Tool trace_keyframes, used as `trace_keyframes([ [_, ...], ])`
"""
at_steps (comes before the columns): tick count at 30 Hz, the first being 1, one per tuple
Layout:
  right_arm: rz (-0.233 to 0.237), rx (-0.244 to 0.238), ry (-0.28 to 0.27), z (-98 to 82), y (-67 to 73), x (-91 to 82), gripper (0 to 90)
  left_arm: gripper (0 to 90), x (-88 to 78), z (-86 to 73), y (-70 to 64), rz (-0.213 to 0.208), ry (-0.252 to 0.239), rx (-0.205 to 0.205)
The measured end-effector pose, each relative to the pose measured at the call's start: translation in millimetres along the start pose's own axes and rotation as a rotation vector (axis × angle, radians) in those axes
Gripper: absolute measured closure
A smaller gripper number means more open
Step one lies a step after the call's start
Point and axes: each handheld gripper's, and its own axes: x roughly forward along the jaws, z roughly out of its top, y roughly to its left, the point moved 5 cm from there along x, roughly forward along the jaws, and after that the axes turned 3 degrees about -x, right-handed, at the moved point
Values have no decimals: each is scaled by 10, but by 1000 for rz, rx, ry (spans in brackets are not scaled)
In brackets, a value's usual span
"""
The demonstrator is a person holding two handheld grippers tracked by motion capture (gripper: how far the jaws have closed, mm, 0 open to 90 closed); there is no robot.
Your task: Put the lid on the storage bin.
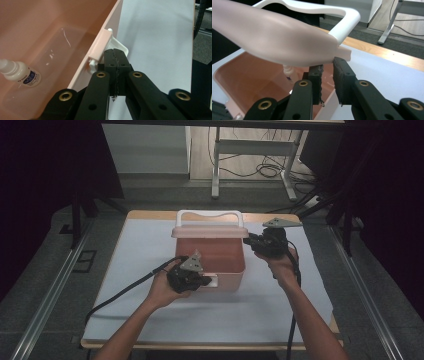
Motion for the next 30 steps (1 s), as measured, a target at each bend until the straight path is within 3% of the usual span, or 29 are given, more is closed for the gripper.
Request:
trace_keyframes([
  [8,26,1,32,-134,33,-25,763,900,0,1,1,0,0,4],
  [18,65,-45,107,-348,68,-34,775,900,0,2,2,1,0,2],
  [26,62,-63,156,-504,28,-65,797,900,1,3,2,0,0,0],
  [30,84,-64,157,-541,36,-79,797,900,1,5,3,-2,2,-2],
])
